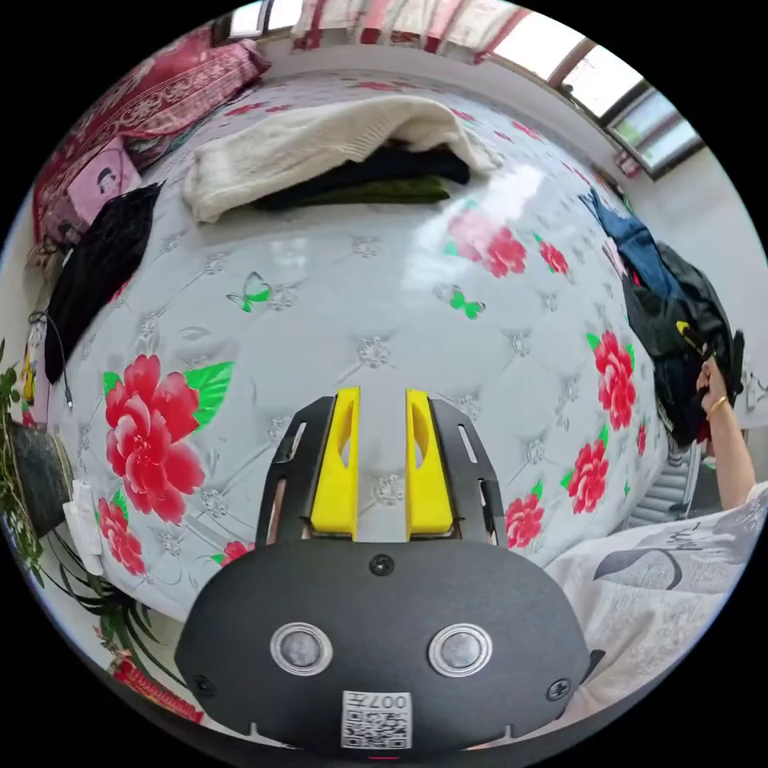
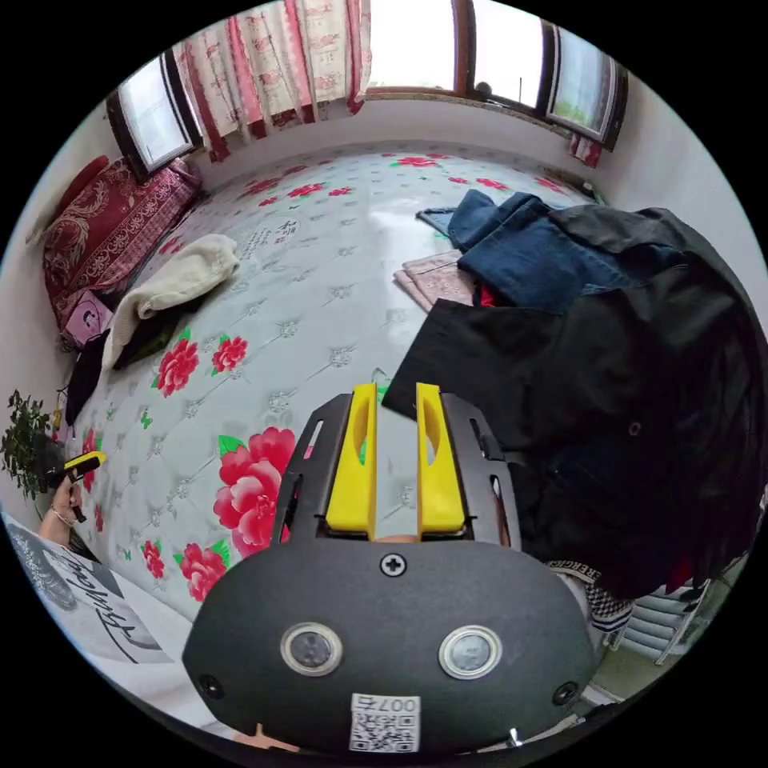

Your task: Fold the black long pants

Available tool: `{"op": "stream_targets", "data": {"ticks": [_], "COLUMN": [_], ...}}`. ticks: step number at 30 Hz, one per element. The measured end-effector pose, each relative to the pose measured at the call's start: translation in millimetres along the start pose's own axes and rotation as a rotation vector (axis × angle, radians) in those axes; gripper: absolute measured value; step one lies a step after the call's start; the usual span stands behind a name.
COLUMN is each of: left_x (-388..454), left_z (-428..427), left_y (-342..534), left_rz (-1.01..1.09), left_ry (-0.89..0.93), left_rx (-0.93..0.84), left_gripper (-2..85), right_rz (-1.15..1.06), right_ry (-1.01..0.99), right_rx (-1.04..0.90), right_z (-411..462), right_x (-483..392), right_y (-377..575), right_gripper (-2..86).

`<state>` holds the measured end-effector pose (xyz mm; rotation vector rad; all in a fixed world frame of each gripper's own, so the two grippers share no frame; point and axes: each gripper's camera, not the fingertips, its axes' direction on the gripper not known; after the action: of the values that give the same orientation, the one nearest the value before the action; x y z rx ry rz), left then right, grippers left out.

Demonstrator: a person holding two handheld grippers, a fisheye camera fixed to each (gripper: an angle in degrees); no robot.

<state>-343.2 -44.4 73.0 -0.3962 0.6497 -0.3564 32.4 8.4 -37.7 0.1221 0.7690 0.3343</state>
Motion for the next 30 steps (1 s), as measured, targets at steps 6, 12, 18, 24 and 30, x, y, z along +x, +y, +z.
{"op": "stream_targets", "data": {"ticks": [6,12,18,24,30], "left_x": [92,114,94,88,97], "left_z": [28,54,55,48,22], "left_y": [-1,6,6,36,83], "left_rz": [0.273,0.343,0.262,0.127,0.129], "left_ry": [-0.08,-0.17,-0.139,-0.002,0.108], "left_rx": [-0.157,-0.254,-0.254,-0.207,-0.103], "left_gripper": [8.6,8.8,8.7,8.7,9.6], "right_rz": [0.242,0.416,0.272,-0.084,-0.317], "right_ry": [0.458,0.385,0.236,-0.208,-0.777], "right_rx": [0.17,-0.059,-0.216,-0.075,-0.132], "right_z": [-89,-68,-25,-34,1], "right_x": [126,219,210,118,-51], "right_y": [-25,-57,-66,-33,24], "right_gripper": [8.2,6.8,0.7,-0.2,-0.2]}}
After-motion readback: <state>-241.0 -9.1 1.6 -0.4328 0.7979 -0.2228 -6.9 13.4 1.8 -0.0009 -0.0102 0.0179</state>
